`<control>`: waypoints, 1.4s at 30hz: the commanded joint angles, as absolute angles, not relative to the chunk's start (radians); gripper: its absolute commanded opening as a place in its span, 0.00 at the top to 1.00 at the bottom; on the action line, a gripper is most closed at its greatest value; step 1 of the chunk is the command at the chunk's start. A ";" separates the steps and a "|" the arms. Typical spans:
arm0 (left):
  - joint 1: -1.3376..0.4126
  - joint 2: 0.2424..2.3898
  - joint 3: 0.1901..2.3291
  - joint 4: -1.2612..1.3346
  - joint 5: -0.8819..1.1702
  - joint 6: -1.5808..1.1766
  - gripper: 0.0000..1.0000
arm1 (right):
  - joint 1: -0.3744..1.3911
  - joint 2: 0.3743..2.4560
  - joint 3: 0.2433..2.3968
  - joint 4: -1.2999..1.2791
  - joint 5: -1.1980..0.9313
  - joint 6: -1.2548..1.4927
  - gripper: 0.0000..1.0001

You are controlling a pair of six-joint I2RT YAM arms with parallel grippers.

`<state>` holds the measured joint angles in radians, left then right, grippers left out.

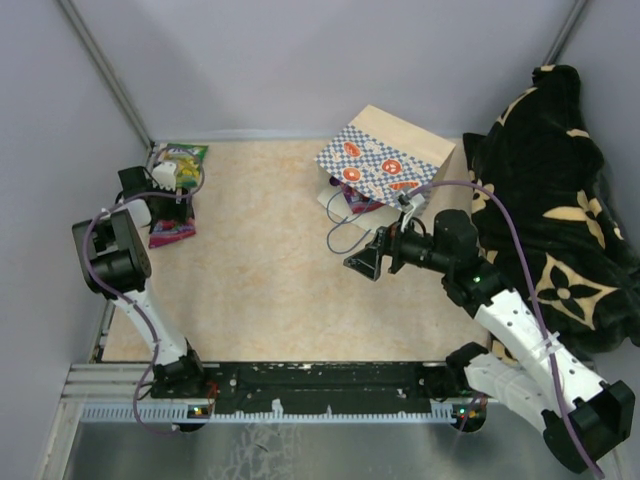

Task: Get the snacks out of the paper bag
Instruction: Move the snack to the center of the board.

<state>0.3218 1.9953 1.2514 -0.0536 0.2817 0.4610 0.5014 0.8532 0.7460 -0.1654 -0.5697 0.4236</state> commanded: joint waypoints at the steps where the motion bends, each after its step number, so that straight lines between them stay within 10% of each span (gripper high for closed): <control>1: 0.347 2.103 1.248 -0.389 0.358 0.446 0.13 | 0.503 0.823 0.751 -0.147 -0.580 0.430 0.01; 31: 0.336 2.149 1.408 -0.487 0.262 0.793 0.15 | 0.503 0.838 0.703 -0.118 -0.573 0.437 0.01; 42: 0.314 2.032 1.447 -0.443 0.306 0.766 0.00 | 0.503 0.839 0.700 -0.117 -0.587 0.441 0.01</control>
